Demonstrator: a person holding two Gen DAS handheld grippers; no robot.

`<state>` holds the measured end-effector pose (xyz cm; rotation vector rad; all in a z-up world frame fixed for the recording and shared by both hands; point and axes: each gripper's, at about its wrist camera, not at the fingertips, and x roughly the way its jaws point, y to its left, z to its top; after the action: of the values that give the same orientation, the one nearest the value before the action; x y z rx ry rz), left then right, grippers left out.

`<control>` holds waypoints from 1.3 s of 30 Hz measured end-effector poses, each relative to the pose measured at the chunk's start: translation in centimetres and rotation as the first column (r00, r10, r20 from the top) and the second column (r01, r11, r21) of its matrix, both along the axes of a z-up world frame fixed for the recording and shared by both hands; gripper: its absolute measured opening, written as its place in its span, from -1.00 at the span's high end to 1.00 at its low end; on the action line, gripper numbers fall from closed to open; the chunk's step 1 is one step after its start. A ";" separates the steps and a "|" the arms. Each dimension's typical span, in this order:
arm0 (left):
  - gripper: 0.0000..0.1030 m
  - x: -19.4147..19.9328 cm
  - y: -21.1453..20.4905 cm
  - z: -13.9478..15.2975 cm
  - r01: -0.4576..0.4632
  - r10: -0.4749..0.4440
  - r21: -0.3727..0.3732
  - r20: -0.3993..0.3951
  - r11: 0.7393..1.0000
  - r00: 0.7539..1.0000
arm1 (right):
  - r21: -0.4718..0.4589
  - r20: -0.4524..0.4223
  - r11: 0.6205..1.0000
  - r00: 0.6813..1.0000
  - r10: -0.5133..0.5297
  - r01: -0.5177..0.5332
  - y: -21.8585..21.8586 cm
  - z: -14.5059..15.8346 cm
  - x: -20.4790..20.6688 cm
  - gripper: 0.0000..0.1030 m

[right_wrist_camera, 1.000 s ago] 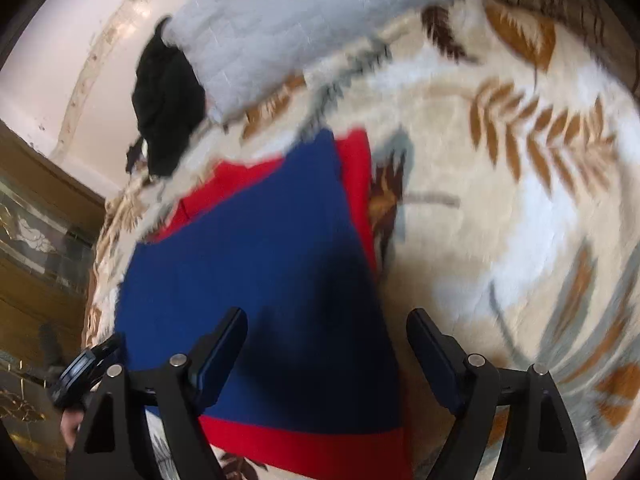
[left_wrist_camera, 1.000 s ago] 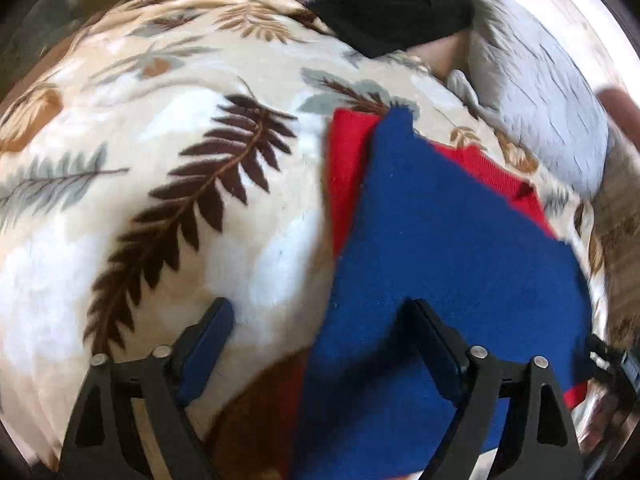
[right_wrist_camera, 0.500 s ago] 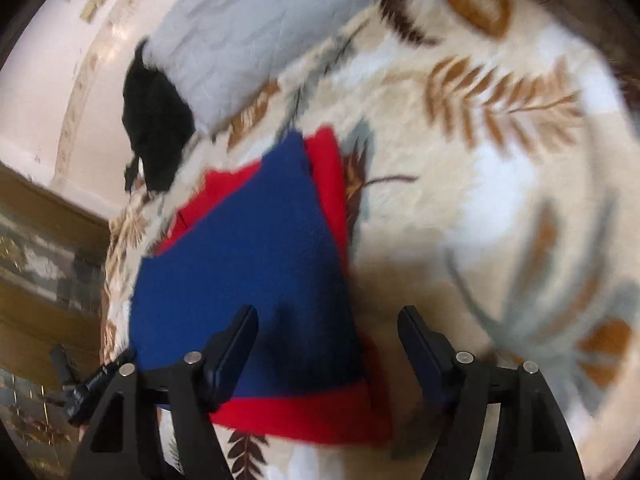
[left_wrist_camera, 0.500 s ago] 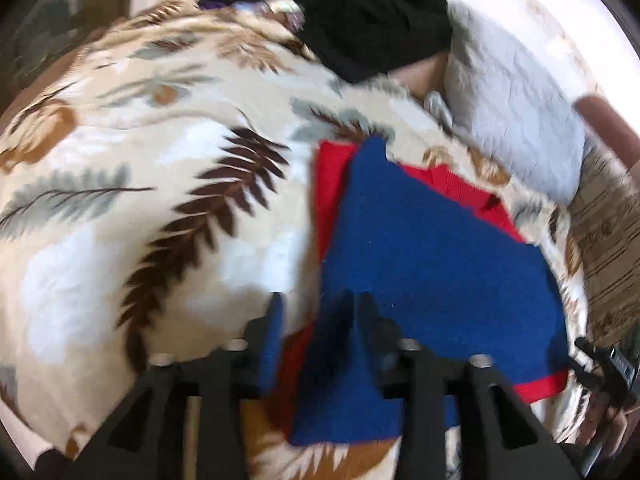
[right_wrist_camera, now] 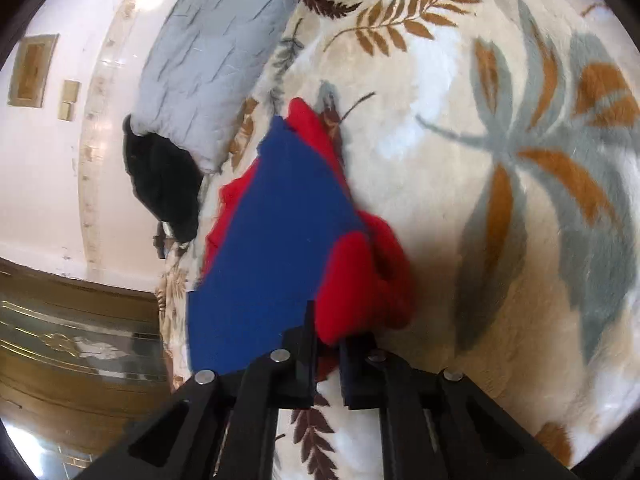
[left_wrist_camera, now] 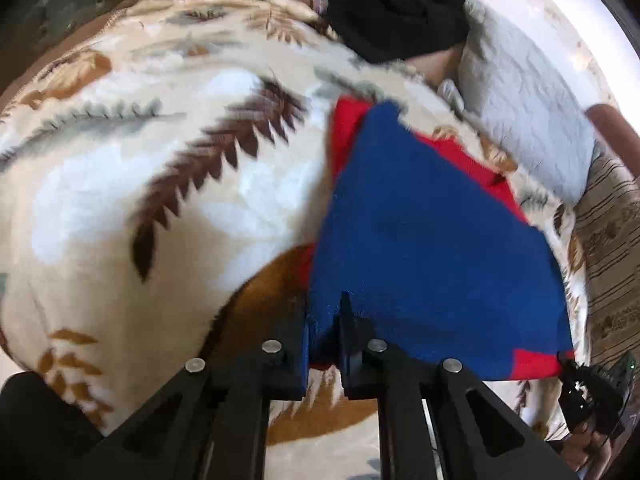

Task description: Fold small clothes

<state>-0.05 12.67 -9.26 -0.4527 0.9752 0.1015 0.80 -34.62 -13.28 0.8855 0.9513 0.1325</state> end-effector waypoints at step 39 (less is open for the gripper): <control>-0.45 3.0 -7.1 5.0 0.059 -0.097 0.267 0.129 0.962 0.987 | 0.057 0.058 0.998 0.998 0.000 -0.003 -0.5 -1.2 1.2 -0.35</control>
<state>2.91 5.56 -4.25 -0.1746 0.8251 0.1238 2.04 -35.17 -14.51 0.9292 0.8981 0.1868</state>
